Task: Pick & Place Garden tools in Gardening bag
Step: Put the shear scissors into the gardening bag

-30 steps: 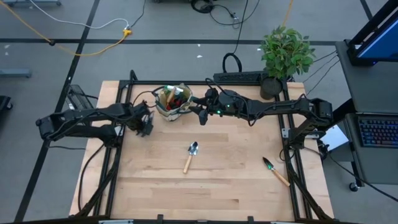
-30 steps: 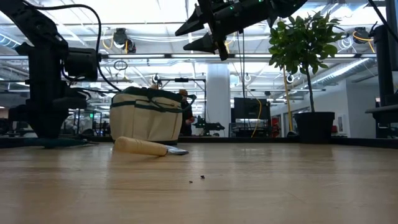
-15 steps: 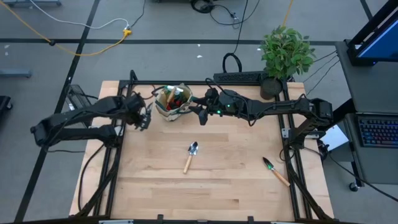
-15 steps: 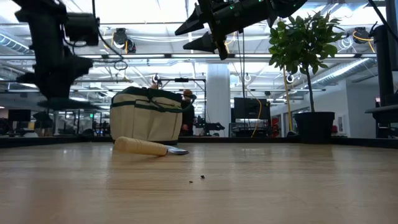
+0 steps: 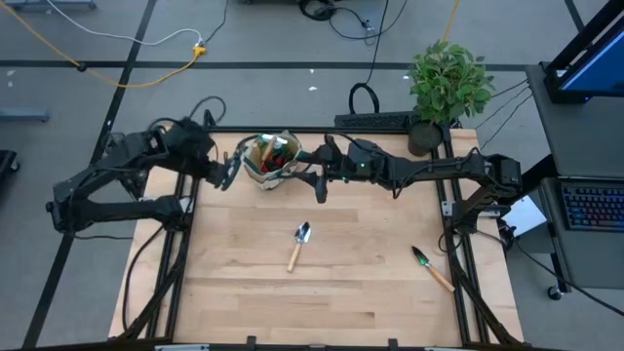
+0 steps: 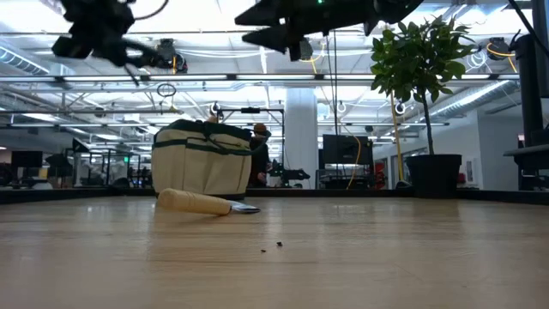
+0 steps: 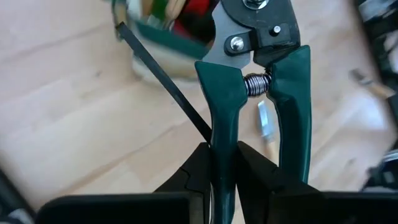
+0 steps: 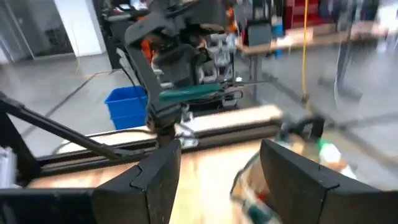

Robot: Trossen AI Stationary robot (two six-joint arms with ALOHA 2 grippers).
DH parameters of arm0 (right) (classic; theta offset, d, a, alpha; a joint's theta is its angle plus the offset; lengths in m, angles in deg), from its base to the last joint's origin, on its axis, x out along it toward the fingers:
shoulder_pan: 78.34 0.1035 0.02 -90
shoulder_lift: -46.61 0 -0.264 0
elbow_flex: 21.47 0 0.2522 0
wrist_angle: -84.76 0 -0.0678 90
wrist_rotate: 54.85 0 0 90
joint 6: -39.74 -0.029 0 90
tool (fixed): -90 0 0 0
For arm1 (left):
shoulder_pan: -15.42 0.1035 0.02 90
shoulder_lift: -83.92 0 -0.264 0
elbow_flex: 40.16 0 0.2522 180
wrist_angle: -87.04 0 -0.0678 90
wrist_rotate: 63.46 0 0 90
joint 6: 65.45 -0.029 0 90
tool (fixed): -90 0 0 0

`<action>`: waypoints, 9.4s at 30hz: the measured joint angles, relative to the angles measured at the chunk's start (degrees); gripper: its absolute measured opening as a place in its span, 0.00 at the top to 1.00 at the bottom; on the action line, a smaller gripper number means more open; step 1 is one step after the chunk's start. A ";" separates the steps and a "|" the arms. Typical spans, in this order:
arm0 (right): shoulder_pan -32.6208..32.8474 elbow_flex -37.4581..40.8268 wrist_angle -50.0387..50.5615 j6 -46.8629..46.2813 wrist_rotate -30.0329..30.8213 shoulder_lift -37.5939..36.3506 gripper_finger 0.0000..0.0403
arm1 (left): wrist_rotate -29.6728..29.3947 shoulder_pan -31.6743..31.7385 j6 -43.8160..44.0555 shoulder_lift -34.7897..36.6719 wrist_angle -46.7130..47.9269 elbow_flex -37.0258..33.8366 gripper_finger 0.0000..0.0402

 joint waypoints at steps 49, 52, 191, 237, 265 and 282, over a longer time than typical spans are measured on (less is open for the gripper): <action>7.17 -0.02 -2.54 57.62 16.47 -0.15 0.47 | 24.56 -3.95 23.39 -28.26 -41.20 5.27 0.88; 7.13 -0.02 0.31 57.11 16.70 -0.03 0.47 | 24.71 -5.04 23.64 -28.39 -42.21 5.27 0.88; -1.95 -0.02 -4.79 12.20 15.02 0.02 0.88 | 16.08 17.27 -28.84 -19.21 -34.89 5.32 0.69; -11.81 -5.73 -31.19 1.03 12.42 21.24 0.88 | 5.10 10.14 -22.46 12.09 -39.46 -11.66 0.69; -13.25 -5.77 -30.31 0.51 10.44 21.24 0.88 | 5.84 10.14 -20.62 13.20 -40.27 -12.41 0.69; -12.60 -5.70 -35.74 -1.80 10.19 26.33 0.88 | 5.68 10.16 -20.64 13.19 -41.80 -12.36 0.69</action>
